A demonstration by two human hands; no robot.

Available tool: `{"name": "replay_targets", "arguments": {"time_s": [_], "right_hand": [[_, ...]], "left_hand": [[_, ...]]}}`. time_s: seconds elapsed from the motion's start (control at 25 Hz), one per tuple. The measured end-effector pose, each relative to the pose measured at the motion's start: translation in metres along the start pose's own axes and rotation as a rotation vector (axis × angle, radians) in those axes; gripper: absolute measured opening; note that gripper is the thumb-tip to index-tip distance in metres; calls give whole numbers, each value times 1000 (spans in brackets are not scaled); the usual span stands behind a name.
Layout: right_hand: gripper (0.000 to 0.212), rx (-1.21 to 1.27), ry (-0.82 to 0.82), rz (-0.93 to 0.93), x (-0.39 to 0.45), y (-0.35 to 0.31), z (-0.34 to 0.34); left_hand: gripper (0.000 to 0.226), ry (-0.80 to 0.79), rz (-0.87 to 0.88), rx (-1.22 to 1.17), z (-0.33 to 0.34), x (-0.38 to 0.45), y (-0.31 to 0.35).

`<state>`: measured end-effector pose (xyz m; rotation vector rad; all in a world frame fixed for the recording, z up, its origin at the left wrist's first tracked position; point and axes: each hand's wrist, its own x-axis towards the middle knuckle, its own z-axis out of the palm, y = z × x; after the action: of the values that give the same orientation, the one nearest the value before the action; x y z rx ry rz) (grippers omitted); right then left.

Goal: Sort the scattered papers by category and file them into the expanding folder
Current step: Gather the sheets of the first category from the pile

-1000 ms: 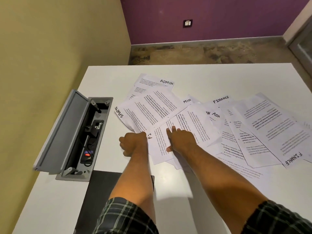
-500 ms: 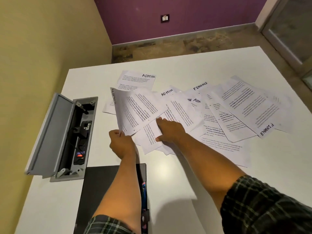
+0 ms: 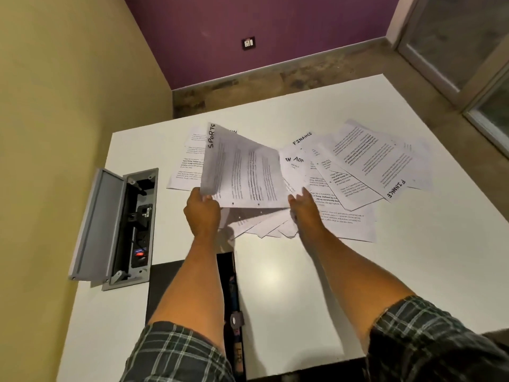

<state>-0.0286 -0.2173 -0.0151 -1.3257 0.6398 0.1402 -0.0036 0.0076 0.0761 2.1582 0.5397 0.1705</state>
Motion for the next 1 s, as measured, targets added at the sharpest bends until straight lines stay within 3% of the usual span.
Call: {"name": "replay_targets", "arguments": {"time_s": [0.08,0.16,0.28,0.36,0.48,0.6,0.72,0.8,1.0], "right_hand": [[87,115,79,10,-15,-8,-17],[90,174,59,7,-30,-10,-38],[112,-10,26,-2,-44,-11,-67],[108,-110,24,-14,-51,-13,-79],[77,32,-80,57,-69,-24,-94],[61,-28,-140,69,-74,-22,-107],[18,-148,-139,26,-79,-16,-119],[11,-186,-93,5,-82,-14,-125],[11,-160,-16,-9,-84,-12,-127]], "left_hand": [[14,-168,25,22,-11,1,8],[19,-367,-12,41,-18,0,16],[15,-683,-110,74,-20,-15,29],[16,-777,-115,101,-16,-26,34],[18,-796,-98,103,-10,-34,38],[16,-807,-144,33,-7,-47,42],[11,-618,-222,-115,-2,-69,41],[6,-558,-315,-211,3,-87,33],[16,-648,-439,-211,21,-137,-2]]}}
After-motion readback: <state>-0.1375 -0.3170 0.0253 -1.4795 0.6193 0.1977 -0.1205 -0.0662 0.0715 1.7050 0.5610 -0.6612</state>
